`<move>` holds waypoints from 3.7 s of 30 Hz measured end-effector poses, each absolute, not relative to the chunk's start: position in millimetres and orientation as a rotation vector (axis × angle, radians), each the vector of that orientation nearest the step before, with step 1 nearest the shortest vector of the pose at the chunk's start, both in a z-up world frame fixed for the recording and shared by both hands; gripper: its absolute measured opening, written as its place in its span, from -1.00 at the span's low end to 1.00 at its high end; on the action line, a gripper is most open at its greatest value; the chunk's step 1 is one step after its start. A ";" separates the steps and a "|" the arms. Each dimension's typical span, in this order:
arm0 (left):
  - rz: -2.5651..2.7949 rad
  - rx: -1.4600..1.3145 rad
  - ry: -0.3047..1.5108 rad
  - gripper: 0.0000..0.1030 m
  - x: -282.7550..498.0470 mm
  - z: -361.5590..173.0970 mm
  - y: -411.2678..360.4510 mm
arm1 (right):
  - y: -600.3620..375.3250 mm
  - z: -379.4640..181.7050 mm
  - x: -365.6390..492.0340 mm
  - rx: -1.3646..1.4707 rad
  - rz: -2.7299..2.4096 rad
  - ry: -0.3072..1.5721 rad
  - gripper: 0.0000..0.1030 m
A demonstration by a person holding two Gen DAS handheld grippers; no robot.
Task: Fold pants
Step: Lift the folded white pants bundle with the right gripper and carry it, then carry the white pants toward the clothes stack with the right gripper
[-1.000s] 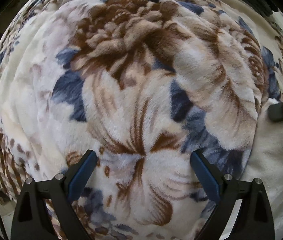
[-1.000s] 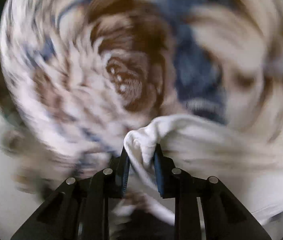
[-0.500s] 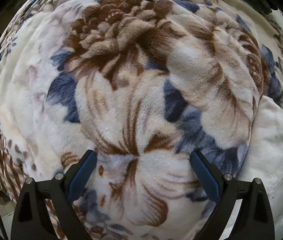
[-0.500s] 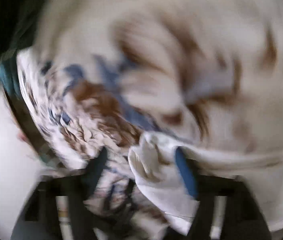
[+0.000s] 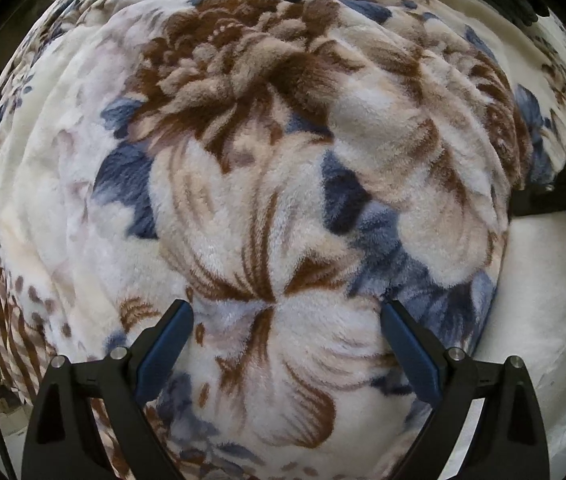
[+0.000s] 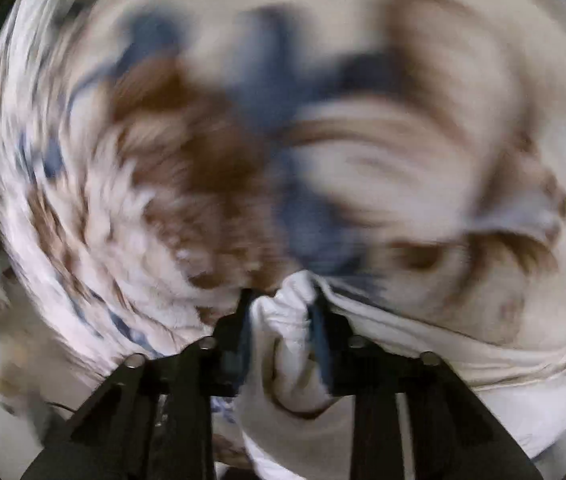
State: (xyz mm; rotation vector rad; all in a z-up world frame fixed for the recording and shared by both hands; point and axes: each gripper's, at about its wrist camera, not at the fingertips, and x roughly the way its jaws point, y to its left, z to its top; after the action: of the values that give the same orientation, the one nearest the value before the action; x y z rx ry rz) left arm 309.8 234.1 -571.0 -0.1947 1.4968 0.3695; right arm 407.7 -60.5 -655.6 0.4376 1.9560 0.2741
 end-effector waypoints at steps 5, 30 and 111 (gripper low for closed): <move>0.354 -0.179 1.498 0.88 312.2 -568.4 233.7 | -60.1 -652.7 392.3 0.358 0.366 1.943 -0.33; 0.124 0.071 1.464 0.89 400.9 -547.7 92.4 | -360.5 -628.3 268.9 0.593 0.141 1.600 0.59; -0.457 -0.474 1.546 0.87 267.9 -578.6 61.6 | -356.5 -695.0 212.6 0.858 0.469 1.526 0.67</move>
State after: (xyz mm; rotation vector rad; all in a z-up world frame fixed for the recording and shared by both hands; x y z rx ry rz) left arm 267.9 61.6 -578.6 -0.4743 1.5464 -0.4572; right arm 212.6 -356.5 -695.0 0.8581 1.5262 0.4692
